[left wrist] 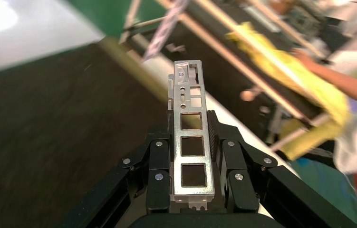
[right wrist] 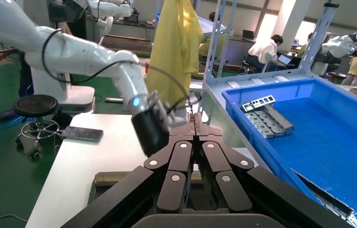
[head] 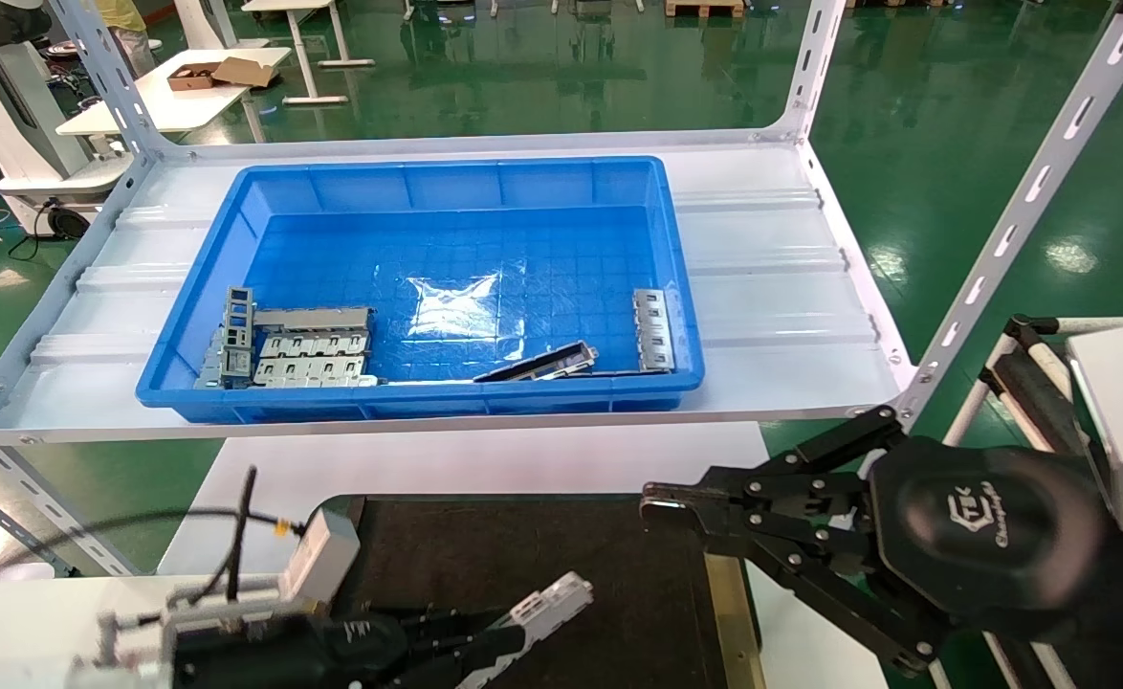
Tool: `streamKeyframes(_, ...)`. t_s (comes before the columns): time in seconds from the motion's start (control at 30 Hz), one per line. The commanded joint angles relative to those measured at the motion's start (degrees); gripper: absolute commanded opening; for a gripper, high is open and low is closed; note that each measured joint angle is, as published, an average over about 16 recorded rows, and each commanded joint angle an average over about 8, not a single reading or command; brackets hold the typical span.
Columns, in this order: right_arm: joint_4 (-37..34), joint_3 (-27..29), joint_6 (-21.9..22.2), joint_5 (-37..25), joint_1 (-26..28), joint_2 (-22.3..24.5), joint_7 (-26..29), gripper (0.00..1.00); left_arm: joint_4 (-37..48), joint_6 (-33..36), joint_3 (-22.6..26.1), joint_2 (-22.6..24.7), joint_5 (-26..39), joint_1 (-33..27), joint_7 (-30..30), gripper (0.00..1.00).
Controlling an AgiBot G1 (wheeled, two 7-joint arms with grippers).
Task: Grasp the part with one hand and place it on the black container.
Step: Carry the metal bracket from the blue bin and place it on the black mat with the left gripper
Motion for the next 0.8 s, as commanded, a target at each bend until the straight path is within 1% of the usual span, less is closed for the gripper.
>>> streamKeyframes(0.03, 0.0, 0.0, 0.0, 0.0, 0.0, 0.0, 0.0, 0.0, -2.99, -4.65, 0.02, -0.41, 0.85, 3.48, -1.86, 0.0)
streamKeyframes(0.2, 0.0, -0.01, 0.0, 0.0, 0.0, 0.0, 0.0, 0.0, -7.92, -18.05, 0.1, 1.41, 3.63, 9.6, -6.84, 0.0)
streamKeyframes(0.4, 0.0, -0.01, 0.0, 0.01, 0.0, 0.0, -0.01, 0.0, -11.39, -32.56, 1.18, 5.44, 7.29, 14.07, -13.27, 0.0)
streamKeyframes(0.6, 0.0, -0.02, 0.01, 0.01, 0.0, 0.01, -0.01, 0.0, -11.7, -44.19, 3.38, 9.92, 11.49, 15.99, -18.52, 0.0)
streamKeyframes(0.8, 0.0, -0.02, 0.01, 0.01, 0.01, 0.01, -0.01, 0.0, -9.81, -52.41, 5.79, 13.97, 14.82, 16.13, -22.43, 0.0)
